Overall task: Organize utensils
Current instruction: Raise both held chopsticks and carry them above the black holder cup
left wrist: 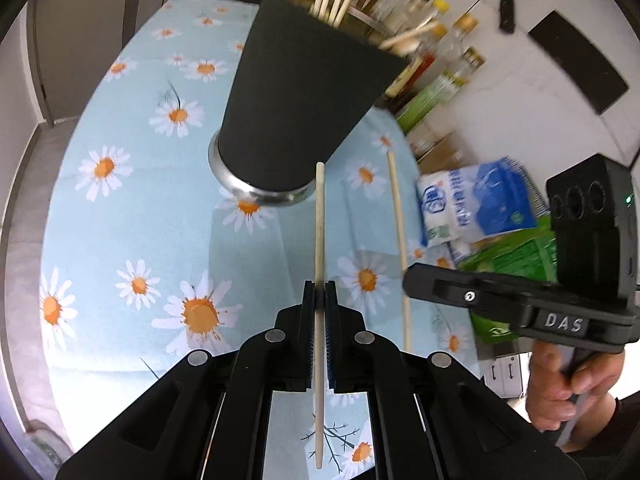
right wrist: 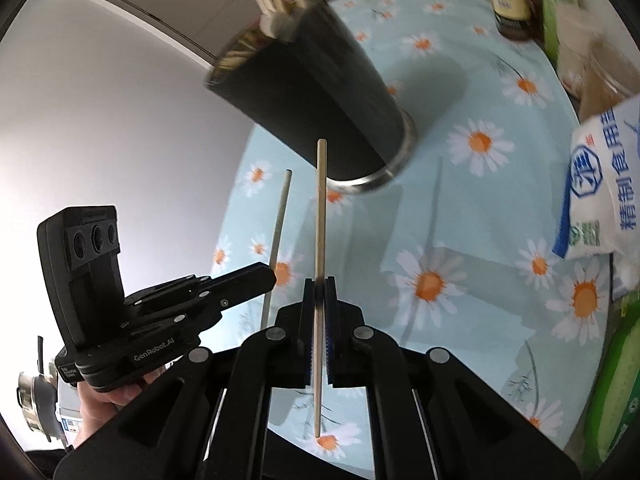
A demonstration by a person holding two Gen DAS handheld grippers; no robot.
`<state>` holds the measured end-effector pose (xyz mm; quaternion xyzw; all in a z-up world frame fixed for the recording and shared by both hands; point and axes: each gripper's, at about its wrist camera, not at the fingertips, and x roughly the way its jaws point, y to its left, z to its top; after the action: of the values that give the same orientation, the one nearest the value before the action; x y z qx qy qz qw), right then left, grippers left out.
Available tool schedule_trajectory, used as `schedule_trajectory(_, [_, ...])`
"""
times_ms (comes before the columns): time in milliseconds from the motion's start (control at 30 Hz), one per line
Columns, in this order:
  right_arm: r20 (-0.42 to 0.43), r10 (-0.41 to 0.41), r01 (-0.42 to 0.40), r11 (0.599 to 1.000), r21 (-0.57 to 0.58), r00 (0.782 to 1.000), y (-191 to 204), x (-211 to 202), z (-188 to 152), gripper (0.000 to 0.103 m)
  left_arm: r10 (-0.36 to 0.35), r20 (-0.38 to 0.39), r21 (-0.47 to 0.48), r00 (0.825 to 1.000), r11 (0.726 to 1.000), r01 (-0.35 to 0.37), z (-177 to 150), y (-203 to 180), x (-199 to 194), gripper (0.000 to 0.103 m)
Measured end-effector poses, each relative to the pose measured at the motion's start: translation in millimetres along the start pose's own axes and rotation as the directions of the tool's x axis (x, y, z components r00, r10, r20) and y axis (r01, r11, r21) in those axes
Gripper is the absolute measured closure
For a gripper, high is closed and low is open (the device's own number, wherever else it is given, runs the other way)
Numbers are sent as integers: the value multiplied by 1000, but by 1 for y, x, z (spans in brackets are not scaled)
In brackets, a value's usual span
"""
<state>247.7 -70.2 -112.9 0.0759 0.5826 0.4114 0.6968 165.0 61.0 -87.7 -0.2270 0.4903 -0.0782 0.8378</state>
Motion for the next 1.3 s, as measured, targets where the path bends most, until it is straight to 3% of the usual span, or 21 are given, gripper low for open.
schedule_trajectory(267, [155, 57, -47, 997, -66, 986, 25, -15, 2, 98, -89, 109, 38, 990, 996, 85, 10, -3, -40, 99])
schedule_trajectory(533, [336, 81, -45, 992, -114, 938, 46, -45, 31, 98, -161, 276, 59, 948, 987, 151, 38, 0, -80, 99])
schedule_trajectory(700, [421, 114, -71, 991, -117, 900, 52, -55, 46, 98, -235, 367, 77, 900, 972, 223, 62, 9, -93, 99])
schedule_trajectory(800, [457, 110, -55, 990, -132, 883, 58, -59, 52, 98, -246, 400, 87, 883, 969, 231, 71, 13, -96, 99])
schedule_trajectory(967, [530, 104, -20, 987, -162, 841, 71, -67, 62, 98, -278, 467, 137, 839, 960, 242, 86, 13, -107, 99])
schedule_trajectory(1100, [607, 90, 31, 982, -185, 789, 82, -76, 71, 98, -313, 538, 194, 783, 949, 247, 93, 11, -118, 99])
schedule_trajectory(1200, [658, 81, 67, 978, -197, 749, 89, -81, 78, 98, -327, 599, 227, 731, 945, 237, 100, 11, -126, 99])
schedule_trajectory(1300, [707, 69, 95, 977, -190, 704, 90, -86, 87, 98, -331, 630, 242, 702, 943, 228, 106, 11, -128, 99])
